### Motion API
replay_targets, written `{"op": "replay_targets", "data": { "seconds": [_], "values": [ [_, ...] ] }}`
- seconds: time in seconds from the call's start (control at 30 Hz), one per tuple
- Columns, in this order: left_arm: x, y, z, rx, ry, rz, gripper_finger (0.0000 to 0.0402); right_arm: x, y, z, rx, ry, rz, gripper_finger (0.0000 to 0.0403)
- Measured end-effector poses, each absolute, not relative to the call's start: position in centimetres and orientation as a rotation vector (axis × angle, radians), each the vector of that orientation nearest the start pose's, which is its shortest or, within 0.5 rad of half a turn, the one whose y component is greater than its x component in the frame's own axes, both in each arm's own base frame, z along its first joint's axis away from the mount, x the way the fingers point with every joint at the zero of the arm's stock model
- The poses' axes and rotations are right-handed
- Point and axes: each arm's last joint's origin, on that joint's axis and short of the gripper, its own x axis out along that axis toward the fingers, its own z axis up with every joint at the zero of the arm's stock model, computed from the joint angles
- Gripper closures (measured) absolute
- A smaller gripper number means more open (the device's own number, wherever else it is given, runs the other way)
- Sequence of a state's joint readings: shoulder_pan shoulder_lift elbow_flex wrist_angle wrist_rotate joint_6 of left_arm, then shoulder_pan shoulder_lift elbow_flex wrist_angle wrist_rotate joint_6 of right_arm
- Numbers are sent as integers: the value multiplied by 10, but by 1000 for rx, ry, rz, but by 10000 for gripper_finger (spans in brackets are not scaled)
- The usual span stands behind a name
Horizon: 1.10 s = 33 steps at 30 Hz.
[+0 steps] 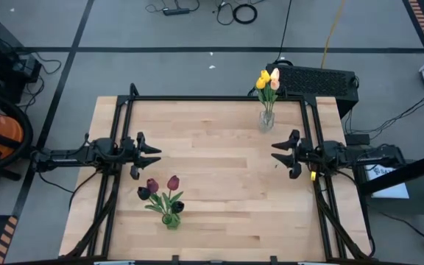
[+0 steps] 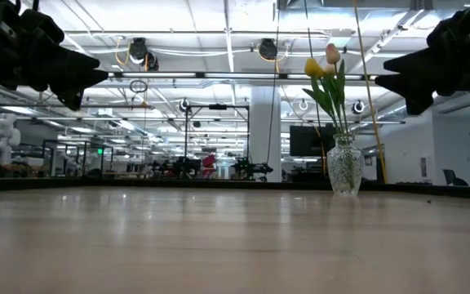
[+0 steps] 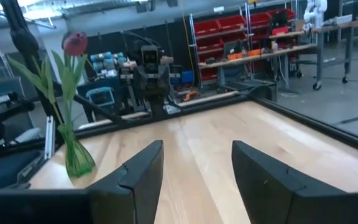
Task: Sort flowers into vase by color
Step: Return to Home Position
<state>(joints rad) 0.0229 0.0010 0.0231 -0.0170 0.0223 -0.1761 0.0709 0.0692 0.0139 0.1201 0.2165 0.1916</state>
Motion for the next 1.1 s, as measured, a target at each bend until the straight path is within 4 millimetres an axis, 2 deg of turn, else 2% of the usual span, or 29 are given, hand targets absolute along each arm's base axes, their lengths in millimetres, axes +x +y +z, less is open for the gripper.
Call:
{"op": "replay_targets", "data": {
  "seconds": [0.13, 0.33, 1.1],
  "values": [
    [96, 2, 170, -176, -5, 0, 256, 99, 0, 172, 185, -62, -148, 220],
    [96, 2, 170, -176, -5, 0, 256, 98, -1, 171, 71, -40, -176, 220],
    [96, 2, 170, -176, -5, 0, 256, 98, -1, 171, 123, -43, -172, 220]
  ]
}}
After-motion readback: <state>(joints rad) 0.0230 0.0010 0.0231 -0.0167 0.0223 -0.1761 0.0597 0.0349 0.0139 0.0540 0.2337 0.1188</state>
